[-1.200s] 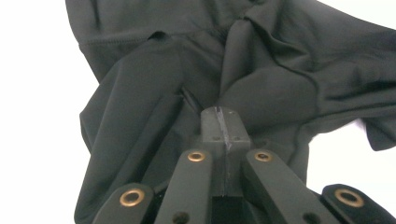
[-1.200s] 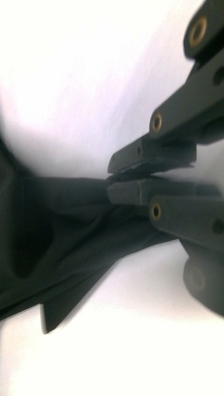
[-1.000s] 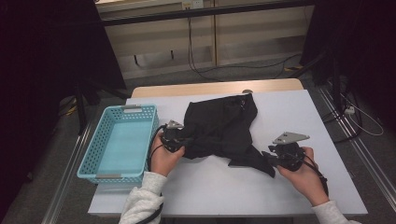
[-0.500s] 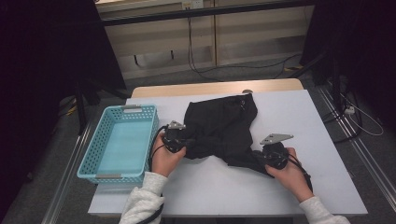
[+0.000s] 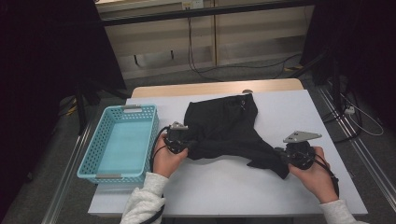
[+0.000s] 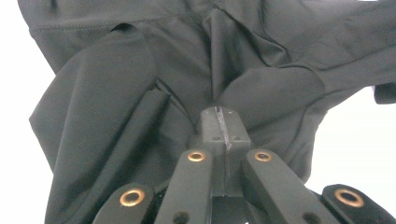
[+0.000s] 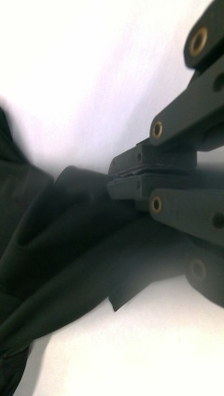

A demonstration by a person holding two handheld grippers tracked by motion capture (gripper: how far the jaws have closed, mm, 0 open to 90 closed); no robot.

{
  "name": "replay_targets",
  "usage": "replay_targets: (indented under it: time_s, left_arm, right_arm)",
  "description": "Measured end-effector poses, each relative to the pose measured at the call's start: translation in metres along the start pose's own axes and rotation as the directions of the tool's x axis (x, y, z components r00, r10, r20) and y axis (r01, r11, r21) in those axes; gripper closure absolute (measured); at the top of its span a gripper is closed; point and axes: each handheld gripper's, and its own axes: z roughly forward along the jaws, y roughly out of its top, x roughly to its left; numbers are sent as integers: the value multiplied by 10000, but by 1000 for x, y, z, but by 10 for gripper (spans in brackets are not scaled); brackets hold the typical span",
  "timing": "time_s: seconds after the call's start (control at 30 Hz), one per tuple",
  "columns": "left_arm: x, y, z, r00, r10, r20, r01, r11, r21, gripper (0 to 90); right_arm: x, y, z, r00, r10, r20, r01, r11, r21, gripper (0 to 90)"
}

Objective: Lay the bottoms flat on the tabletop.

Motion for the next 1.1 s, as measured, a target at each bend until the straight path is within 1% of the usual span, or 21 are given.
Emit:
replay_targets:
  time_s: [0.03, 0.07, 0.13, 0.2, 0.23, 0.3, 0.33, 0.4, 0.43, 0.5, 0.53, 0.57, 0.6, 0.67, 0.77, 0.83, 0.9, 0.97, 1.03, 1.07, 1.1]
  left_arm:
    - [1, -1, 0, 10000, -60, 6, 60, 10000, 79, 900]
    - [2, -1, 0, 9998, -192, 53, 192, 9998, 47, 900]
    - [4, -2, 0, 9996, -239, 118, 238, 9997, 78, 900]
    - [4, -2, -1, 9996, -284, 29, 284, 9995, 120, 900]
    - [5, -2, -2, 9995, -317, 2, 317, 9994, 134, 900]
    - [7, -2, -4, 9989, -464, -89, 465, 9989, 104, 900]
    - [8, -2, -5, 9988, -490, -71, 490, 9988, 91, 900]
    - [10, -3, -7, 9985, -545, -102, 546, 9984, 108, 900]
    - [11, -3, -7, 9979, -635, -90, 636, 9979, 79, 900]
    - [12, -4, -7, 9977, -676, -68, 676, 9977, 74, 900]
    - [12, -4, -7, 9979, -654, -23, 654, 9978, 48, 900]
    - [12, -3, -7, 9979, -652, 23, 652, 9979, 11, 900]
    - [11, -3, -6, 9978, -667, 59, 668, 9978, -46, 900]
    - [10, -2, -6, 9984, -544, 141, 543, 9985, 29, 900]
    - [7, -1, -5, 9987, -451, 224, 452, 9990, -16, 900]
    - [6, 0, -4, 9990, -382, 210, 384, 9992, -95, 900]
    - [4, 1, -3, 9990, -326, 305, 327, 9995, -43, 900]
    - [1, 1, -2, 9987, -281, 427, 281, 9996, 4, 900]
    - [-1, 2, -1, 9990, -219, 379, 220, 9998, -24, 900]
    - [-2, 2, 0, 9991, -200, 368, 200, 9998, -16, 900]
    - [-2, 2, 0, 9990, -217, 383, 218, 9998, -9, 900]
  right_arm:
    - [1, 1, 0, 9992, -342, 216, 339, 9993, 150, 825]
    - [2, 2, -1, 9993, -339, 146, 337, 9994, 125, 802]
    - [2, 3, 2, 9997, -196, 150, 197, 9998, -55, 771]
    - [3, 4, 8, 9997, 5, -259, -12, 9997, -234, 720]
    - [3, 4, 12, 9996, 26, -279, -34, 9995, -308, 703]
    - [3, 5, 21, 9985, 253, -482, -275, 9986, -448, 623]
    - [3, 6, 25, 9984, 392, -406, -414, 9977, -542, 588]
    - [3, 8, 32, 9959, 691, -576, -727, 9954, -620, 570]
    - [3, 8, 36, 9958, 739, -542, -771, 9953, -591, 563]
    - [4, 7, 43, 9965, 630, -557, -643, 9977, -223, 629]
    - [4, 6, 46, 9958, 676, -611, -681, 9977, -59, 679]
    - [5, 4, 48, 9948, 660, -780, -664, 9978, -25, 772]
    - [5, 2, 48, 9934, 659, -937, -657, 9978, 58, 810]
    - [5, 0, 45, 9913, 716, -1107, -705, 9974, 141, 880]
    - [8, -1, 33, 9889, 734, -1292, -699, 9971, 315, 888]
    - [12, -2, 22, 9911, 364, -1284, -306, 9985, 462, 888]
    - [15, -4, 12, 9918, 150, -1271, -70, 9980, 635, 887]
    - [18, -7, 6, 9888, 17, -1493, 130, 9952, 975, 881]
    - [22, -11, 1, 9851, -150, -1711, 346, 9931, 1124, 816]
    - [22, -12, 0, 9859, -185, -1664, 372, 9932, 1101, 742]
    - [22, -12, -1, 9886, -319, -1472, 458, 9947, 915, 697]
